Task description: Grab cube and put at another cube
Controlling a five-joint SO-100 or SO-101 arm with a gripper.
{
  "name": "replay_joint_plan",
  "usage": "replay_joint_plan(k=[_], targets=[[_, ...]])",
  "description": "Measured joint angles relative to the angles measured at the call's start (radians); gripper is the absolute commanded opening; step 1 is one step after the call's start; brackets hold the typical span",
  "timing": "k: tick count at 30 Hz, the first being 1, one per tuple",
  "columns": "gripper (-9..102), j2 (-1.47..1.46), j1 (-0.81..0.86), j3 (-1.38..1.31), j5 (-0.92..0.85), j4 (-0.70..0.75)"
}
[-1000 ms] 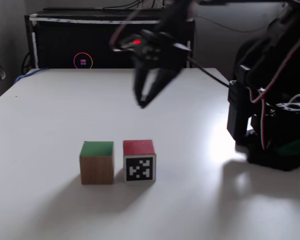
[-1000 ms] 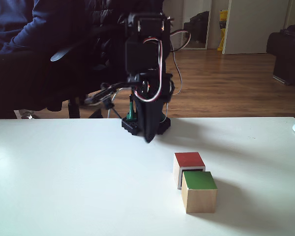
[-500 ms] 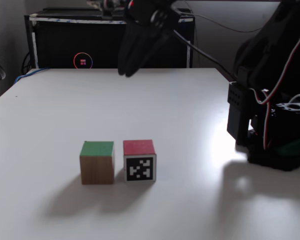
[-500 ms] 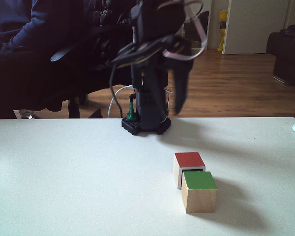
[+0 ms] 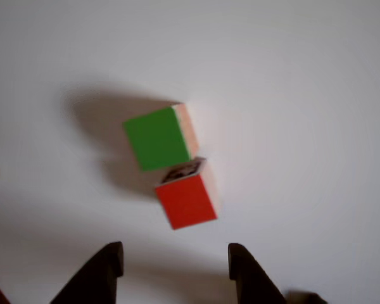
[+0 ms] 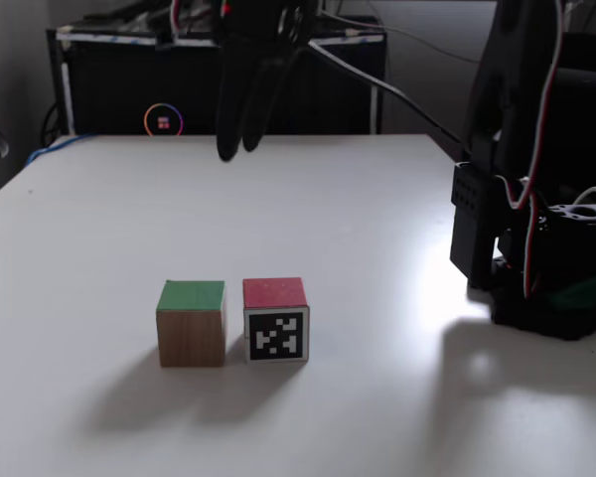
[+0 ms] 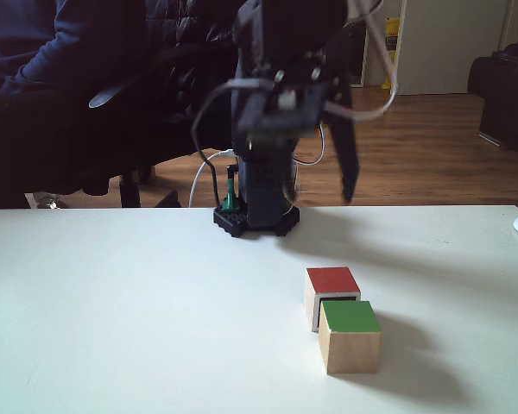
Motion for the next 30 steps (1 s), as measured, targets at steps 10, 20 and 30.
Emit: replay_joint_plan(k=[10,20,30], targets=[[41,-0.097,0.035,0.000,-0.143,-0.008],[46,-0.227,-0.037,-0.048,-0.166,-0.009],[44,-0.348,-0.064,-0.156,-0.166,-0.012]])
